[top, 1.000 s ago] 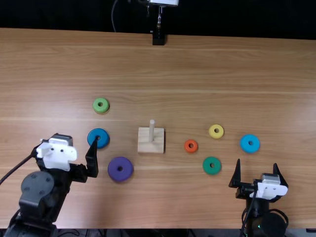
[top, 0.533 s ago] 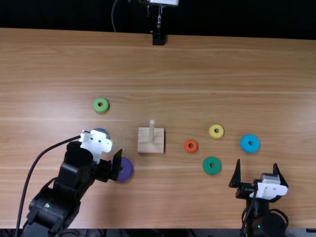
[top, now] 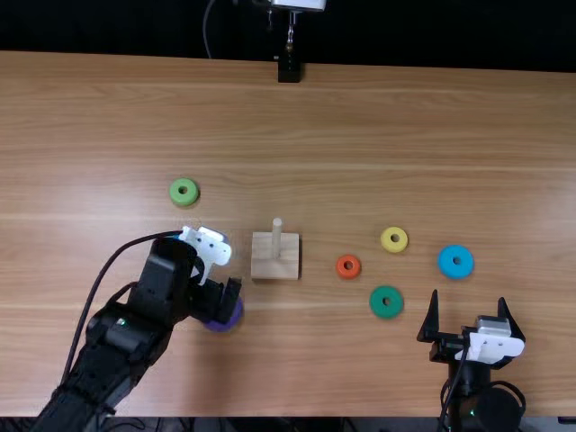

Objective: Build the Hanoi tower: stack the rings onto the peg from bottom to top in this color order: purple, dark blue, light blue, dark green, light green, yellow, orange.

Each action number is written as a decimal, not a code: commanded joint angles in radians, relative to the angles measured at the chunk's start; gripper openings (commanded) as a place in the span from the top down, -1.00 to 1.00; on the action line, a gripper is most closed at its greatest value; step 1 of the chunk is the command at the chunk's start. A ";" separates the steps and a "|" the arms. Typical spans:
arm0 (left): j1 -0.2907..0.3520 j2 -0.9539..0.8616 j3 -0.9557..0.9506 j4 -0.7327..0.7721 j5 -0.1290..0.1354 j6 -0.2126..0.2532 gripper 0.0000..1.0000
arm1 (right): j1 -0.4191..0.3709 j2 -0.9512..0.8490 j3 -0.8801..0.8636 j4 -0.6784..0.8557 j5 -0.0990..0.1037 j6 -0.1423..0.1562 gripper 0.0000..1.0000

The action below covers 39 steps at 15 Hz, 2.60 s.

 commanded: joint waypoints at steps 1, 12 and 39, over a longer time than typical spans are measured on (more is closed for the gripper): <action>-0.008 0.037 0.029 -0.004 0.053 0.024 -1.00 | -0.007 -0.007 -0.010 -0.015 0.005 0.010 -1.00; -0.057 0.287 0.119 -0.175 0.049 0.024 -1.00 | -0.007 -0.007 -0.010 -0.015 0.005 0.010 -1.00; -0.130 0.355 0.106 -0.196 -0.050 0.032 -0.61 | -0.007 -0.007 -0.010 -0.015 0.005 0.010 -1.00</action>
